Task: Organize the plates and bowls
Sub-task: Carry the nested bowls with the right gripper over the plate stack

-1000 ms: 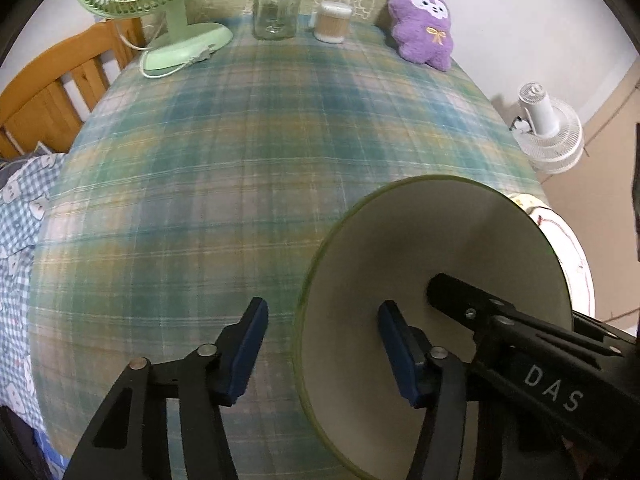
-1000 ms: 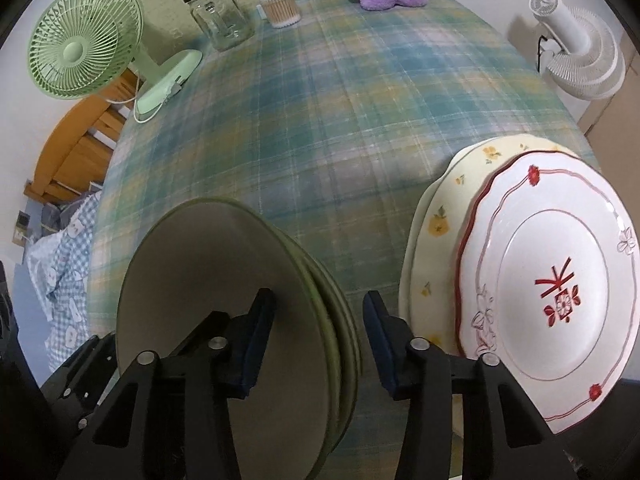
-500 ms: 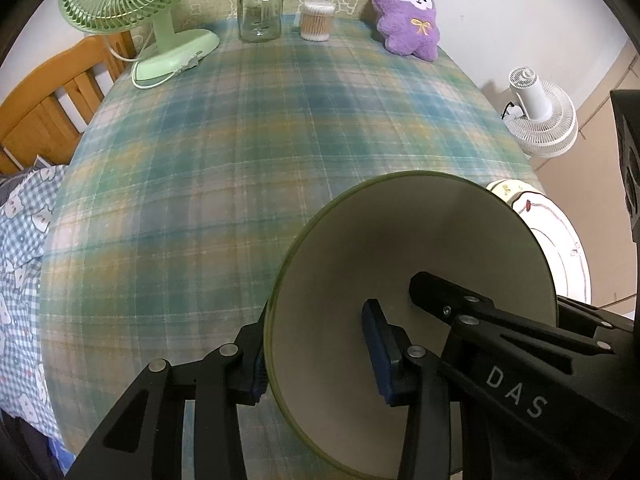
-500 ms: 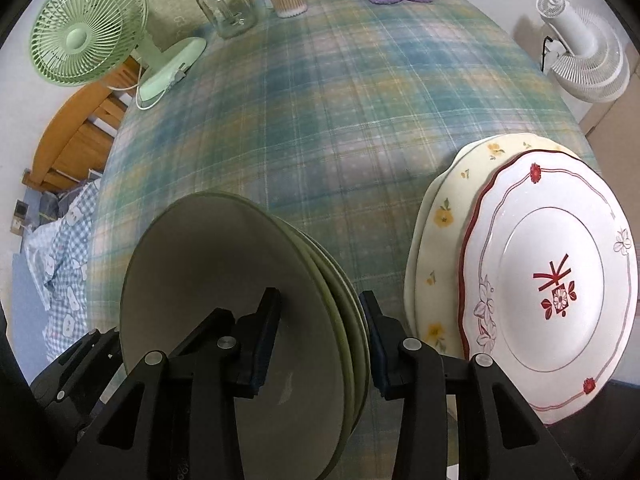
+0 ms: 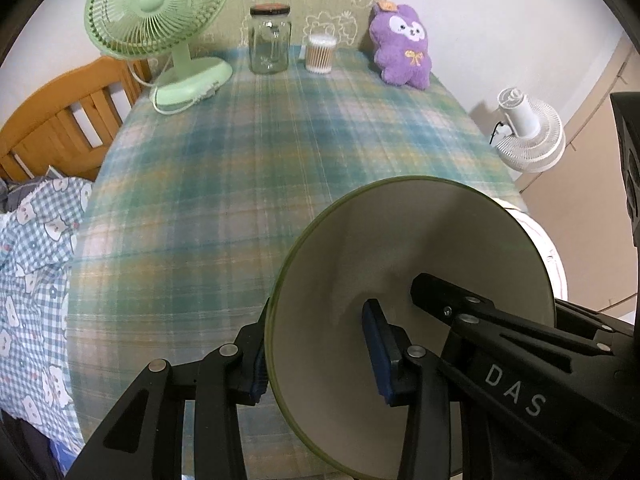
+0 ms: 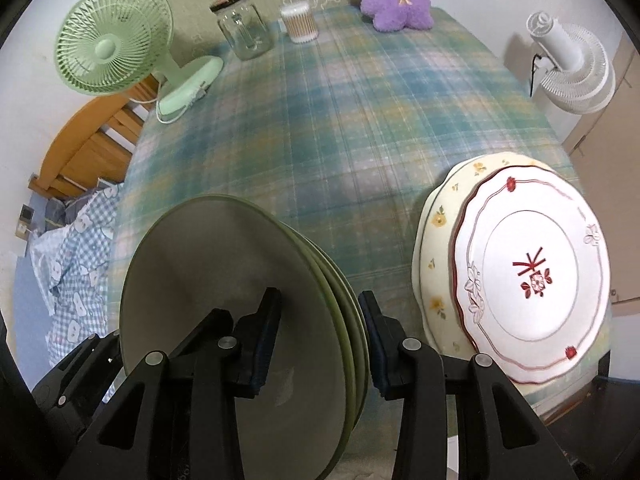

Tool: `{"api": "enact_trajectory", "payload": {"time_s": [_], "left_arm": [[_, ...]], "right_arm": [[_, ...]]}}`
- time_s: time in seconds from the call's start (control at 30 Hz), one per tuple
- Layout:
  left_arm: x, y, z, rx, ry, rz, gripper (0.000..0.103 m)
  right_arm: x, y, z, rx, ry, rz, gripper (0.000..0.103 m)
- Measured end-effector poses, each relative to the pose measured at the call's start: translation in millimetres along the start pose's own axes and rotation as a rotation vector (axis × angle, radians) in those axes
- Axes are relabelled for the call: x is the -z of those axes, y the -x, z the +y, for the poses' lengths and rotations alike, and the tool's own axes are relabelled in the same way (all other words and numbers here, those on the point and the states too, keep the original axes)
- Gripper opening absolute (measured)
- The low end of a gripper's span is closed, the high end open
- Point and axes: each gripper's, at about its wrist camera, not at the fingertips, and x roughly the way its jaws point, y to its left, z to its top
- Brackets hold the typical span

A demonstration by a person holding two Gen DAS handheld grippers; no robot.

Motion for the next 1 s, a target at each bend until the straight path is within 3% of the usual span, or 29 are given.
{"api": "enact_trajectory", "payload": {"time_s": [0.47, 1.0], "left_arm": [[-3, 30, -10, -0.003, -0.029, -0.064, 0.04], [-16, 20, -80, -0.014, 0.015, -0.074, 0.04]], "right_arm": [[5, 35, 1, -0.011, -0.016, -0.071, 0.043], [-17, 53, -67, -0.012, 0.026, -0.066, 0.043]]}}
